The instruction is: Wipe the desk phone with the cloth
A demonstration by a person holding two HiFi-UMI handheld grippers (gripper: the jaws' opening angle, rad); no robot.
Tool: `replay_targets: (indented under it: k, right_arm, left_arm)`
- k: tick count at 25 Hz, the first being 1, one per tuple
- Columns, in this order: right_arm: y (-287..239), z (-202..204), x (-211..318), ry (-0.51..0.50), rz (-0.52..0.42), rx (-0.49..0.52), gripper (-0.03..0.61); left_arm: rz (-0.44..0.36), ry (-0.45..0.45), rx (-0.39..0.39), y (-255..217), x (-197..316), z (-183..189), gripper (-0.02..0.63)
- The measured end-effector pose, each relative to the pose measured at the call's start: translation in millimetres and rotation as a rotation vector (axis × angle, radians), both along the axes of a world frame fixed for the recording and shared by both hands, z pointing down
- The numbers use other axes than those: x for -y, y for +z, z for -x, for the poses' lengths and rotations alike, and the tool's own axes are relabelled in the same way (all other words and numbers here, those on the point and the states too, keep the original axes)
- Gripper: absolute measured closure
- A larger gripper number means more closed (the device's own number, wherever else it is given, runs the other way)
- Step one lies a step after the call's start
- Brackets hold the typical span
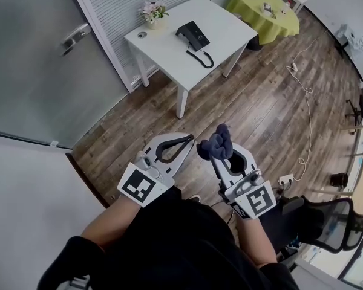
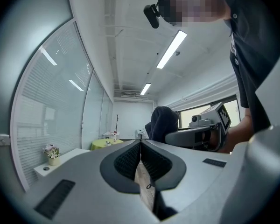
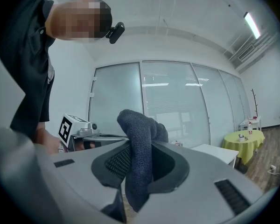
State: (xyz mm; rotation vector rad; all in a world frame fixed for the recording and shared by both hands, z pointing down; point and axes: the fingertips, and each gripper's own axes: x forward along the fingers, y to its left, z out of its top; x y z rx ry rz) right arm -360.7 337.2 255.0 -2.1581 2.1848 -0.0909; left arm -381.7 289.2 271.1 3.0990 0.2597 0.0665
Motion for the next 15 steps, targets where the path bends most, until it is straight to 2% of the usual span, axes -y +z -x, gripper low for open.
replay_targets:
  k: [3, 9, 15]
  right_arm:
    - [-4, -2, 14, 0.016, -0.020, 0.005, 0.485]
    - [5, -16, 24, 0.071, 0.011, -0.010, 0.485]
    - [5, -49, 26, 0.088, 0.001, 0.002, 0.485]
  left_arm:
    - [0.007, 0.020, -0.001, 1, 14, -5, 0.603]
    - [0.000, 0.058, -0.009, 3, 28, -15, 0.604]
    - [0.005, 0.072, 0.011, 9, 30, -43, 0.604]
